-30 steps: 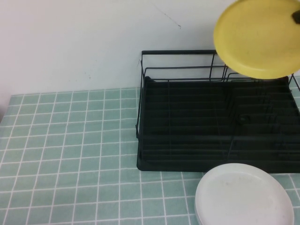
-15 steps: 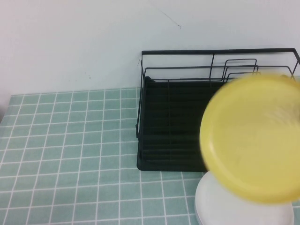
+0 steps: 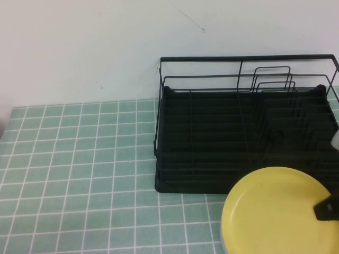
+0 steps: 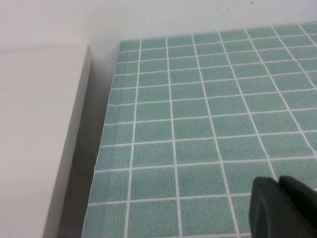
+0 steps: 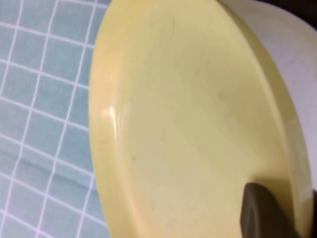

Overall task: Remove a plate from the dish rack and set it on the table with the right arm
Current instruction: Place the plate from the table

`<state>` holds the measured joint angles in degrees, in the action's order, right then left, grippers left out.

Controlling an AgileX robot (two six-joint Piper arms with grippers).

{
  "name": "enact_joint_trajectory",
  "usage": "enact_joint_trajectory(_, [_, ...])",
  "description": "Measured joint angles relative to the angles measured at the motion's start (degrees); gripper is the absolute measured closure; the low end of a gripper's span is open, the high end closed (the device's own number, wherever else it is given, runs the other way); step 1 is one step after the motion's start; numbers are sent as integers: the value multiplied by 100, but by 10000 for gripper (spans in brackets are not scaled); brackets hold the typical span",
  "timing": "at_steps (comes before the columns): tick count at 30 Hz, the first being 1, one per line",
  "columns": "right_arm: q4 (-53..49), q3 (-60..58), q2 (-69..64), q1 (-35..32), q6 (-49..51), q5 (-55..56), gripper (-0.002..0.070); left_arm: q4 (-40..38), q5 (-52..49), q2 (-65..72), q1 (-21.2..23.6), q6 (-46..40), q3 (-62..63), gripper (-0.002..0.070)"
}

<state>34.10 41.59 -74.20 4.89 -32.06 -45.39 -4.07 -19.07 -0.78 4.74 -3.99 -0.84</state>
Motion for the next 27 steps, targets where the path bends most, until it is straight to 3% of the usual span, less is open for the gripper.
enact_joint_trajectory(22, [208,0,-655,0,-283,552,580,0,0,0,0,0,0,678])
enact_joint_trajectory(24, [208,0,-655,0,-283,500,561,0,0,0,0,0,0,678])
enact_joint_trajectory(27, [27,0,-669,0,-249,437,473,0,0,0,0,0,0,678])
